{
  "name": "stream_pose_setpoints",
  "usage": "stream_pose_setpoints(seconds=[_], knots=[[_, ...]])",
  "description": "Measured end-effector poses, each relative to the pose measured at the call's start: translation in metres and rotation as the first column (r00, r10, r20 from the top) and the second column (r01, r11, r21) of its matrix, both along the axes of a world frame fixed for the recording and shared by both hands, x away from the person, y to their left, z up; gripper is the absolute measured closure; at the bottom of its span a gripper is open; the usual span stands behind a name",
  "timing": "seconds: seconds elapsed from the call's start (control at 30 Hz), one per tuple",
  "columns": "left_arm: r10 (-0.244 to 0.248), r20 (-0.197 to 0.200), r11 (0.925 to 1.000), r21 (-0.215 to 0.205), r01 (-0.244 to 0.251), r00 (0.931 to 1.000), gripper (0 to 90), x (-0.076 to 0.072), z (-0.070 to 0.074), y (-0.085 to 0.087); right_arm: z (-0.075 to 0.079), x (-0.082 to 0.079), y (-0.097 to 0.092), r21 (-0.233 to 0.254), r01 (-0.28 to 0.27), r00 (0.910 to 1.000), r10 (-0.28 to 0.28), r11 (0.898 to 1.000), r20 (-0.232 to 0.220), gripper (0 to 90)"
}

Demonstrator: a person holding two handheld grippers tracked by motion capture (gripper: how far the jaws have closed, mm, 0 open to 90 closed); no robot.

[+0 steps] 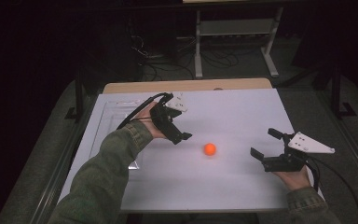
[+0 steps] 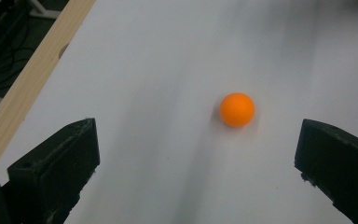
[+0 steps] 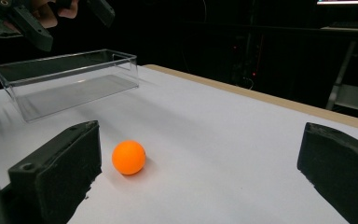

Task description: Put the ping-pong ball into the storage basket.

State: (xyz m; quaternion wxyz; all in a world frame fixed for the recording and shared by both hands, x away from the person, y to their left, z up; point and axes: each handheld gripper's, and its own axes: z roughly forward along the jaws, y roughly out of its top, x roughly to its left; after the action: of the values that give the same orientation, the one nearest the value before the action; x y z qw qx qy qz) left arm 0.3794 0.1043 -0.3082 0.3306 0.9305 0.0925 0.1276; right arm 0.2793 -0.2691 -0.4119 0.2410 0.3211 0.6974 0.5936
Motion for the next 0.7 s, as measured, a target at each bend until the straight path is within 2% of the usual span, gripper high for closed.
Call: stream_pose_setpoints(seconds=[0.7], knots=[[-0.019, -0.02, 0.9995, 0.024, 0.019, 0.9996, 0.0, 0.004, -0.011, -0.013, -0.001, -0.001, 0.0, -0.003, 0.002, 1.0, -0.002, 1.0, -0.004, 0.0]])
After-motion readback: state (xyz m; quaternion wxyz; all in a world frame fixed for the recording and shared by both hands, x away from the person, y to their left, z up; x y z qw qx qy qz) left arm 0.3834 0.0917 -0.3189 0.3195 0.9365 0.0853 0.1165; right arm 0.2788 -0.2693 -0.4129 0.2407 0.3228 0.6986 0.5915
